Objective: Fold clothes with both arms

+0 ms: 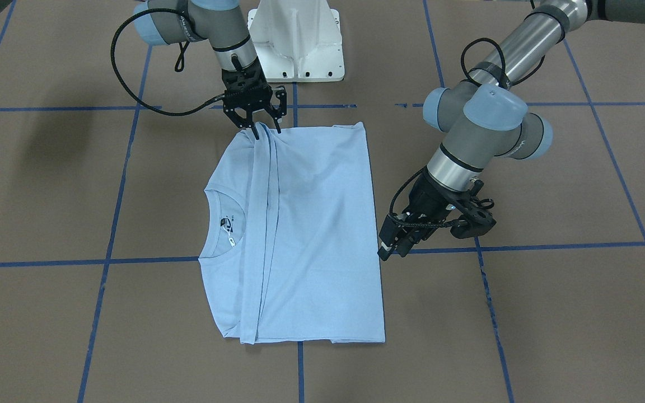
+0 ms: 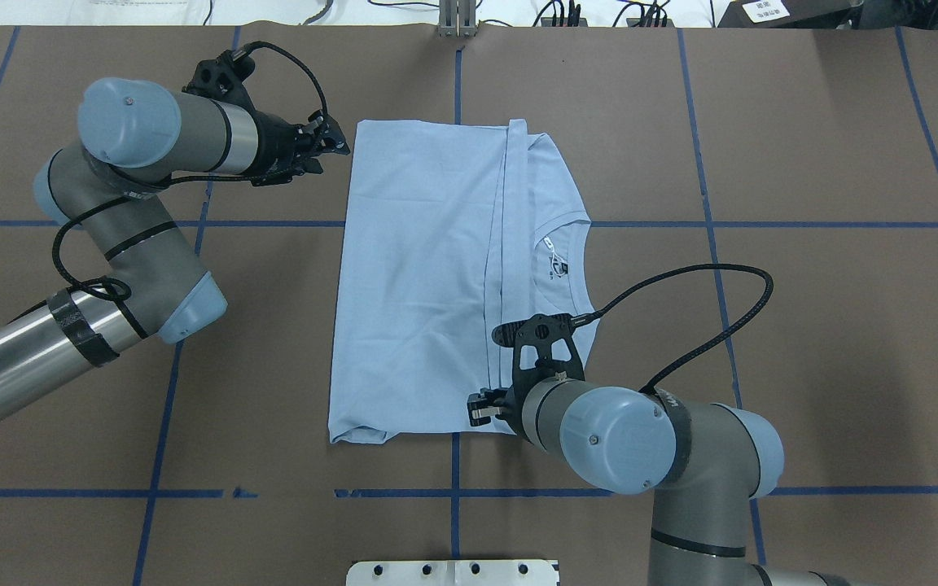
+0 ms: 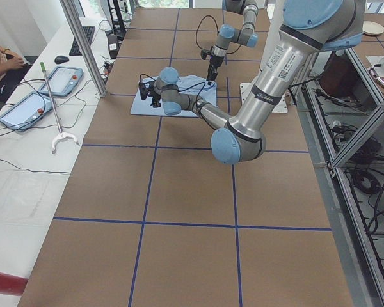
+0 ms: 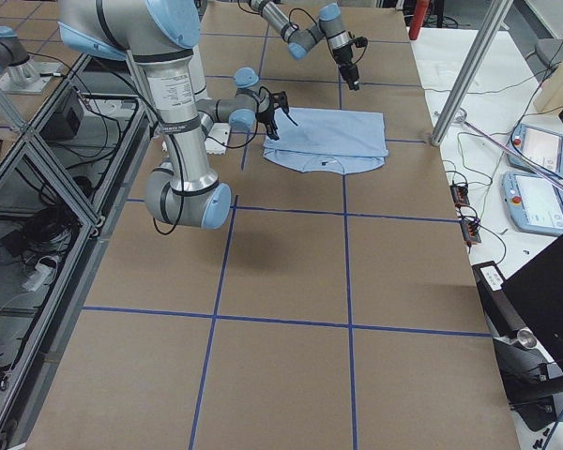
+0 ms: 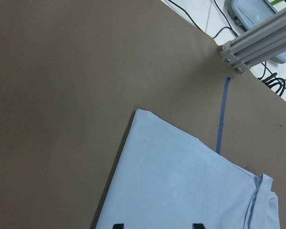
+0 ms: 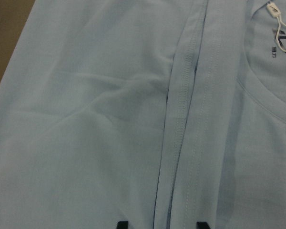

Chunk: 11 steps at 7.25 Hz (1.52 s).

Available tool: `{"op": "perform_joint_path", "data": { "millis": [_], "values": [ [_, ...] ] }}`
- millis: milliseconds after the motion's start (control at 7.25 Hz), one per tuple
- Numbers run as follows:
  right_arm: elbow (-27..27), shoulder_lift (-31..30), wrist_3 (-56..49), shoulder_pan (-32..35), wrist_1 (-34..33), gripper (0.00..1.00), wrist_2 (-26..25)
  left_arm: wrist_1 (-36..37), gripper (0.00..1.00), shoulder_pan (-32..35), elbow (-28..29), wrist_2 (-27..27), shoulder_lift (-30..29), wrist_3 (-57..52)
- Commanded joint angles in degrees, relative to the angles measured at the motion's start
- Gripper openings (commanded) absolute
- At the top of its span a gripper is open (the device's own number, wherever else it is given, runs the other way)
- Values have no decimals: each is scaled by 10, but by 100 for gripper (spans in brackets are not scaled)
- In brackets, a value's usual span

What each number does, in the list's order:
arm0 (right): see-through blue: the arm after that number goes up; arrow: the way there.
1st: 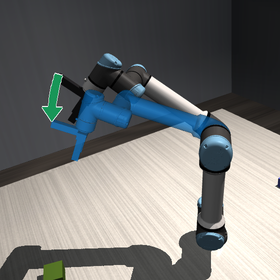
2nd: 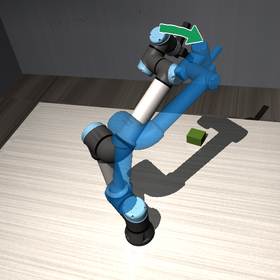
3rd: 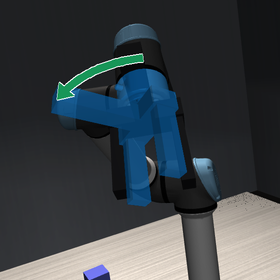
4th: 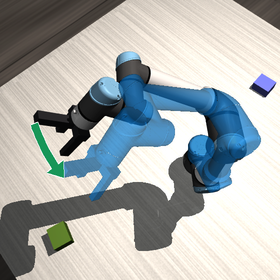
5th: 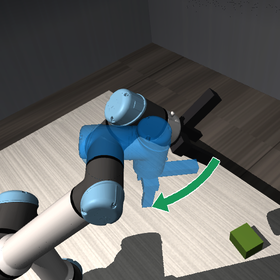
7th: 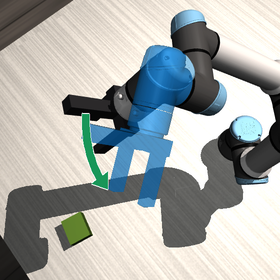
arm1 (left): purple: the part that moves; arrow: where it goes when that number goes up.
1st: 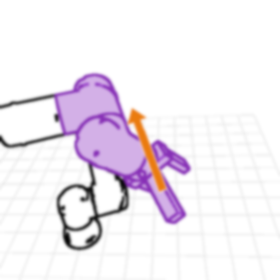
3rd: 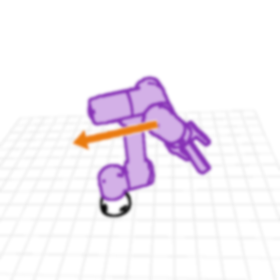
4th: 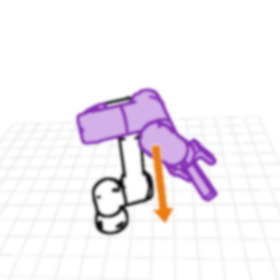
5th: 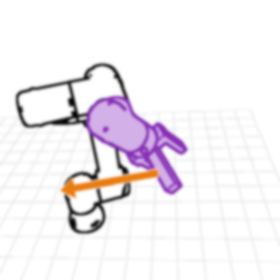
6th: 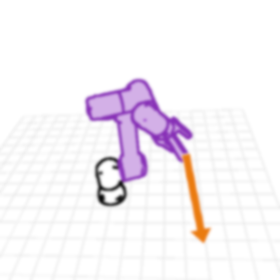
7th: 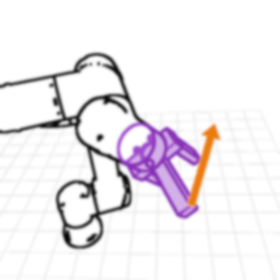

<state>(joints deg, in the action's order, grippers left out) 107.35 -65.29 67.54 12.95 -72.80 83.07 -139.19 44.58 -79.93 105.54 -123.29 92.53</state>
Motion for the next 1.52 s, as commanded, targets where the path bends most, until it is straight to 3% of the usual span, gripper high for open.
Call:
{"op": "perform_joint_path", "data": {
  "millis": [0,276,414,690,828,1379],
  "values": [
    [-1,-3,-59,-16,-1,50,-20,0,57,0,0,-1,1,0],
    [-1,-7,-72,-19,-1,50,-20,-4,57,0,4,-1,1,0],
    [-1,-7,-73,-21,-1,43,-21,-6,57,-1,4,-2,2,0],
    [-1,-12,-81,-21,1,8,-22,-5,57,0,2,-2,2,0],
    [0,-12,-88,-20,2,0,-22,-5,57,0,1,-3,2,0],
    [36,-60,-89,-13,7,0,-19,-4,58,0,0,-3,2,1]
  ]
}}
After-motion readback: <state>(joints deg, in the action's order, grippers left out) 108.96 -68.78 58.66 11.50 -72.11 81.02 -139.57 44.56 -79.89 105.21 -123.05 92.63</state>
